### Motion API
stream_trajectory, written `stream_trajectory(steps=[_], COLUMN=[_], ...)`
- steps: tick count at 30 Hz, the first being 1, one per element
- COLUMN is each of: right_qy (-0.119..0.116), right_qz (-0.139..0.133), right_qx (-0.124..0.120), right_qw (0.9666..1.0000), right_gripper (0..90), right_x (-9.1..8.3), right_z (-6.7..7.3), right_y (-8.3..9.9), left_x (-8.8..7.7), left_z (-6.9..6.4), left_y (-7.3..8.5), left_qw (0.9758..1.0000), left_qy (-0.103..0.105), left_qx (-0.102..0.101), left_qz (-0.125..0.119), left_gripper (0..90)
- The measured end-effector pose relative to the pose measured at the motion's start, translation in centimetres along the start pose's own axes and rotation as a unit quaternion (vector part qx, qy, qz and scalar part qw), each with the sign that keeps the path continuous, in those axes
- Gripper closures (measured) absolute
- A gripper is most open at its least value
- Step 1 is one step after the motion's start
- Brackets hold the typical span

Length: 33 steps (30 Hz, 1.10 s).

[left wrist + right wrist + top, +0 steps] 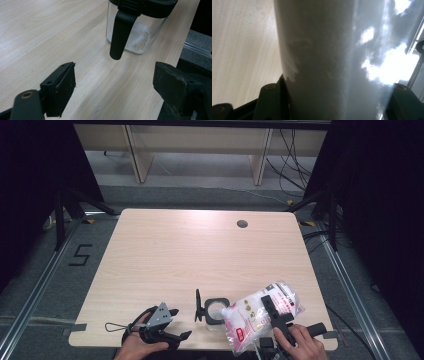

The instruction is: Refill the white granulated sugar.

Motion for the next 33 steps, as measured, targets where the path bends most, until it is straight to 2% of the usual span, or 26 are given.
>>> stream_trajectory(steps=[1, 4, 6, 7, 9, 10, 11, 12, 16, 17, 18, 19, 20, 21, 22, 23, 24, 25, 26, 29, 30, 33], right_qy=[0.019, 0.019, 0.012, 0.015, 0.015, 0.013, 0.013, 0.012, 0.015, 0.016, 0.013, 0.011, 0.011, -0.003, -0.006, -0.006, -0.006, -0.006, -0.002, 0.003, -0.001, -0.001], right_qz=[-0.020, -0.020, -0.017, -0.020, -0.020, -0.017, -0.017, -0.020, -0.022, -0.023, -0.018, -0.019, -0.018, -0.008, -0.008, -0.008, -0.005, -0.005, -0.007, -0.008, -0.008, -0.007], right_qx=[0.033, 0.036, 0.036, 0.052, 0.055, 0.064, 0.064, 0.060, 0.056, 0.052, 0.066, 0.050, 0.063, 0.067, 0.058, 0.058, 0.055, 0.055, 0.039, 0.025, 0.033, 0.036], right_qw=[0.9991, 0.9990, 0.9991, 0.9983, 0.9982, 0.9977, 0.9977, 0.9979, 0.9981, 0.9983, 0.9976, 0.9985, 0.9978, 0.9977, 0.9982, 0.9982, 0.9984, 0.9984, 0.9992, 0.9996, 0.9994, 0.9993], right_gripper=[42.2, 42.3, 42.3, 42.4, 42.4, 42.5, 42.5, 42.5, 42.5, 42.5, 42.5, 42.6, 42.6, 42.6, 42.6, 42.6, 42.6, 42.6, 42.6, 42.6, 42.6, 42.6], right_x=[0.25, 0.28, 0.23, 0.29, 0.31, 0.30, 0.30, 0.30, 0.32, 0.33, 0.27, 0.24, 0.24, 0.14, 0.12, 0.12, 0.12, 0.12, 0.14, 0.22, 0.17, 0.16], right_z=[0.01, 0.05, 0.14, 0.16, 0.16, 0.29, 0.29, 0.30, 0.24, 0.21, 0.48, 0.24, 0.39, 0.65, 0.59, 0.59, 0.62, 0.62, 0.36, 0.15, 0.26, 0.25], right_y=[-0.42, -0.37, -0.31, -0.27, -0.23, -0.13, -0.13, -0.18, -0.30, -0.37, -0.29, -0.35, -0.30, -0.16, -0.11, -0.11, -0.05, -0.05, -0.10, -0.08, -0.09, -0.11], left_x=[0.14, 0.06, 0.12, 0.08, 0.08, 0.10, -0.11, -0.01, -0.05, 0.08, -0.14, -0.04, 0.03, 0.03, -0.06, -0.06, -0.05, -0.05, 0.04, -0.04, -0.12, -0.07], left_z=[-0.19, -0.22, -0.17, -0.19, -0.28, -0.32, -0.14, -0.27, -0.24, -0.25, 0.07, -0.18, -0.11, -0.25, -0.13, -0.13, -0.24, -0.24, -0.12, -0.24, -0.06, -0.16], left_y=[-0.23, -0.16, -0.24, -0.18, -0.15, -0.22, -0.06, -0.14, -0.07, -0.28, 0.02, -0.05, -0.11, -0.09, -0.14, -0.14, -0.10, -0.10, -0.11, -0.10, -0.08, -0.11], left_qw=[0.9999, 0.9999, 0.9999, 0.9999, 0.9998, 0.9998, 1.0000, 0.9999, 0.9999, 0.9998, 0.9999, 0.9999, 0.9999, 0.9999, 0.9999, 0.9999, 0.9999, 0.9999, 0.9999, 0.9999, 0.9999, 0.9999], left_qy=[0.000, 0.002, 0.000, 0.000, 0.003, 0.002, 0.003, 0.007, 0.000, 0.003, 0.000, 0.003, -0.004, 0.002, 0.001, 0.001, 0.004, 0.004, -0.003, 0.001, 0.003, 0.001], left_qx=[-0.007, -0.001, -0.005, -0.009, -0.006, -0.008, 0.001, -0.010, 0.001, 0.002, 0.013, -0.007, -0.007, -0.007, 0.007, 0.007, -0.008, -0.008, -0.008, -0.002, 0.009, 0.005], left_qz=[-0.016, -0.012, -0.017, -0.014, -0.016, -0.020, -0.007, -0.011, -0.010, -0.021, 0.000, -0.007, -0.013, -0.015, -0.014, -0.014, -0.010, -0.010, -0.013, -0.014, -0.006, -0.014], left_gripper=[17.8, 17.8, 17.8, 17.8, 17.8, 17.8, 17.8, 17.8, 17.8, 17.8, 17.8, 17.8, 17.8, 17.8, 17.8, 17.8, 17.8, 17.8, 17.8, 17.8, 17.8, 17.8])
Point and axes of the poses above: each handheld gripper's, and its own axes: x roughly forward along the jaws, y roughly out of its underside, z roughly to its left, the point moved 10 cm from there along x, roughly forward along the jaws, and after that the axes turned 5 degrees about z, right-handed, at the moved point
